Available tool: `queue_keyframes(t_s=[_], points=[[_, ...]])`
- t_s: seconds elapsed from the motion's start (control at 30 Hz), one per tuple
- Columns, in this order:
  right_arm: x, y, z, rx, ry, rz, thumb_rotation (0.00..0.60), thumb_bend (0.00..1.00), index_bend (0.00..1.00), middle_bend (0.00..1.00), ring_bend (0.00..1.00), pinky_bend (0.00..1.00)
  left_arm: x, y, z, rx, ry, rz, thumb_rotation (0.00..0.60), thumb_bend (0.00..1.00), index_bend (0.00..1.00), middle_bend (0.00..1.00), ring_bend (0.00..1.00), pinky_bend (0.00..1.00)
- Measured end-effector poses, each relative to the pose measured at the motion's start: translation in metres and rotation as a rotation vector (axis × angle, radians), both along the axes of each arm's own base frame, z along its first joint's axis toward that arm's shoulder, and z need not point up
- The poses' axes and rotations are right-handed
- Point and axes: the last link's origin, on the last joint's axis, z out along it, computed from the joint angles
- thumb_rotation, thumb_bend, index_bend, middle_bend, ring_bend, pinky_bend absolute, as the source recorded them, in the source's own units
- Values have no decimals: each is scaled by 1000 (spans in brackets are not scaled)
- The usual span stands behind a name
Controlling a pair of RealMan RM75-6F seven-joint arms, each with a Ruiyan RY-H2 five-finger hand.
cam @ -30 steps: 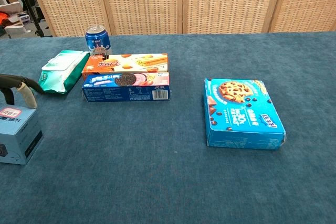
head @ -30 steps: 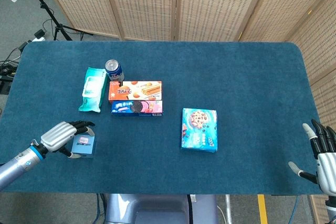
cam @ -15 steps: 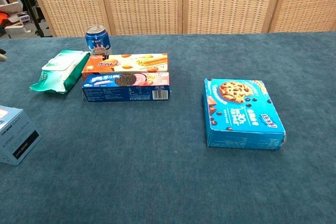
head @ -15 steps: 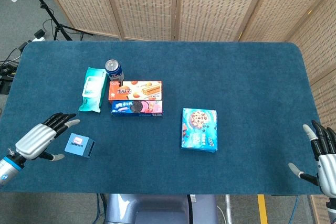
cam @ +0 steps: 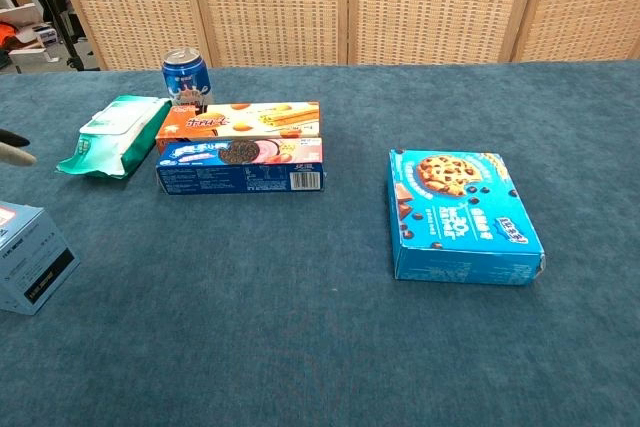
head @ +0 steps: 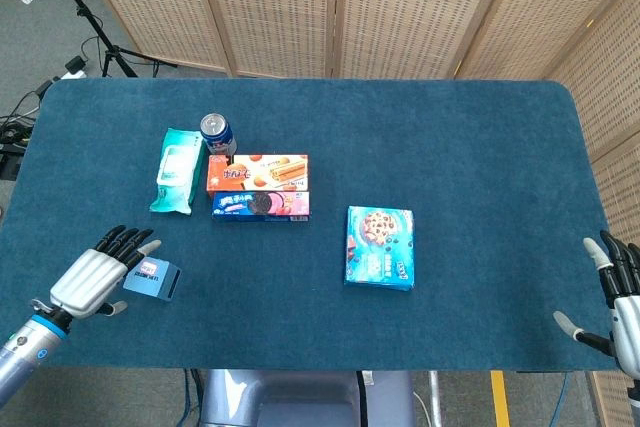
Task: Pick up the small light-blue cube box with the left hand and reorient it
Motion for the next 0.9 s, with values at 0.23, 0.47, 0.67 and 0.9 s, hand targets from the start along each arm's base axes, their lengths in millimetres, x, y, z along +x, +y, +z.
queue_keyframes(t_s=[0.23, 0.47, 0.67, 0.9], points=[[-1, -1, 1, 0, -6, -4, 600, 0, 0, 0, 0, 0, 9, 3, -20, -20, -4, 10, 600, 0, 30, 0, 0, 2], [-2, -2, 2, -1, -11, -7, 600, 0, 0, 0, 0, 0, 12, 6, -26, 5, 18, 3, 600, 0, 256, 189, 99, 159], [-3, -2, 3, 0, -15, -8, 600, 0, 0, 0, 0, 0, 13, 7, -30, 22, 56, 22, 600, 49, 406, 412, 300, 278], [-3, -2, 3, 0, -16, -7, 600, 0, 0, 0, 0, 0, 13, 8, -23, 57, 30, 50, 600, 66, 457, 439, 326, 288]])
